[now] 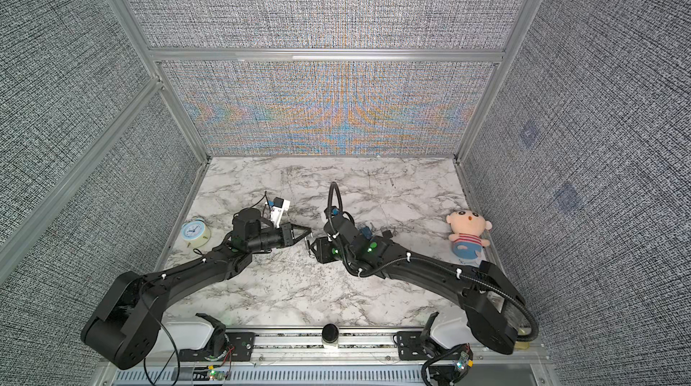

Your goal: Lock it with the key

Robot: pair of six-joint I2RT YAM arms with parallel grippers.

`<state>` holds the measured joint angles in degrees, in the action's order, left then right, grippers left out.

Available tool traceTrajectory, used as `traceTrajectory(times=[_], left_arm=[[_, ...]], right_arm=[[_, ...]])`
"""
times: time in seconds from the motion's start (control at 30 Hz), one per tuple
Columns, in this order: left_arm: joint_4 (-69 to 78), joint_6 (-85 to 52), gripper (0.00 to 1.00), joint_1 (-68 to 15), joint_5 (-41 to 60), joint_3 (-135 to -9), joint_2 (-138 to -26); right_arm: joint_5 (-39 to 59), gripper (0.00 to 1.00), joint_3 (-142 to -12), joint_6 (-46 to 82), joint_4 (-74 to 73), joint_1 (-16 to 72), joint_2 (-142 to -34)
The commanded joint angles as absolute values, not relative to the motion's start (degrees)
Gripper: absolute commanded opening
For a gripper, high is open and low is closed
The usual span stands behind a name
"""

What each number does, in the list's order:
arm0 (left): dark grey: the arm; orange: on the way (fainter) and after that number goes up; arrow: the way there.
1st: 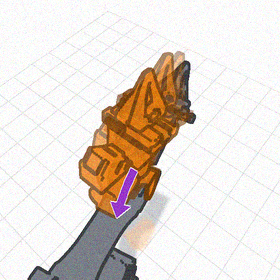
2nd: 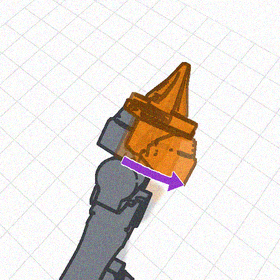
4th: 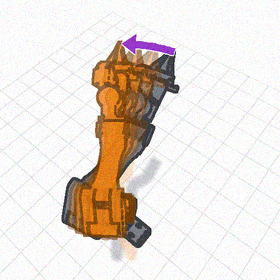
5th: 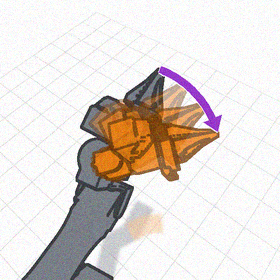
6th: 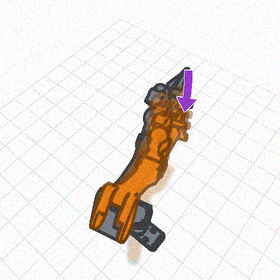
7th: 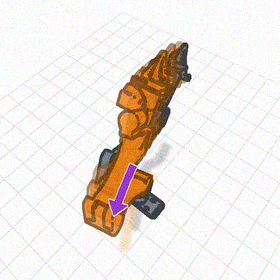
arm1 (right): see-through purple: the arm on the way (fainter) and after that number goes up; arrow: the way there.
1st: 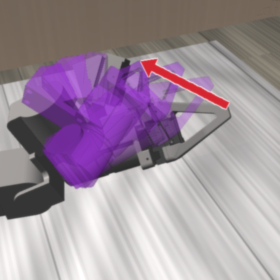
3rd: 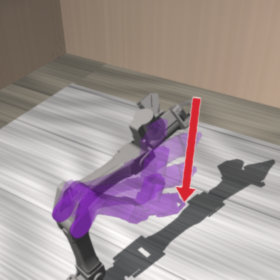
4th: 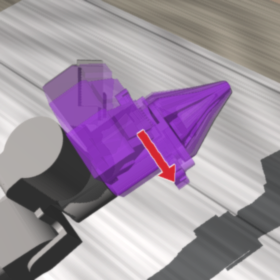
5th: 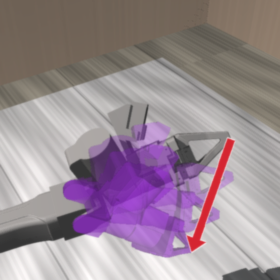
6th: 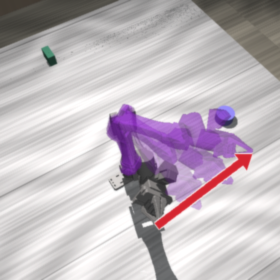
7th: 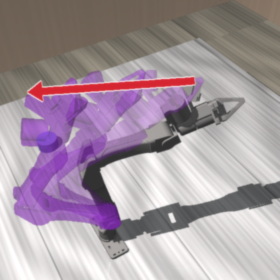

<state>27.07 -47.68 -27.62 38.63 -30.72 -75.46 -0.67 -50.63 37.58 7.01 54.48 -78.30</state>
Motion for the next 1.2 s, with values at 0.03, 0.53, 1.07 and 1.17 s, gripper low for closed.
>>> traceTrajectory(times=[0.03,0.53,1.07,1.17], left_arm=[[30.11,-51.72,0.0,-27.59,34.92,-30.35,-72.69],[29.34,-55.5,0.0,-28.31,30.42,-30.32,-68.5],[30.01,-57.72,0.0,-28.31,29.63,-29.72,-67.11],[30.41,-58.26,0.0,-28.3,29.62,-29.27,-66.63]], right_arm=[[-1.13,0.49,-45.1,36.28,-4.56,54.5,-75.36],[-3.16,0.48,-50.12,30.34,-12.74,57.08,-82.06],[-7.24,0.15,-51.99,29.55,-12.15,57.48,-84.9],[-8.15,0.06,-51.86,29.56,-12.25,57.48,-84.72]])
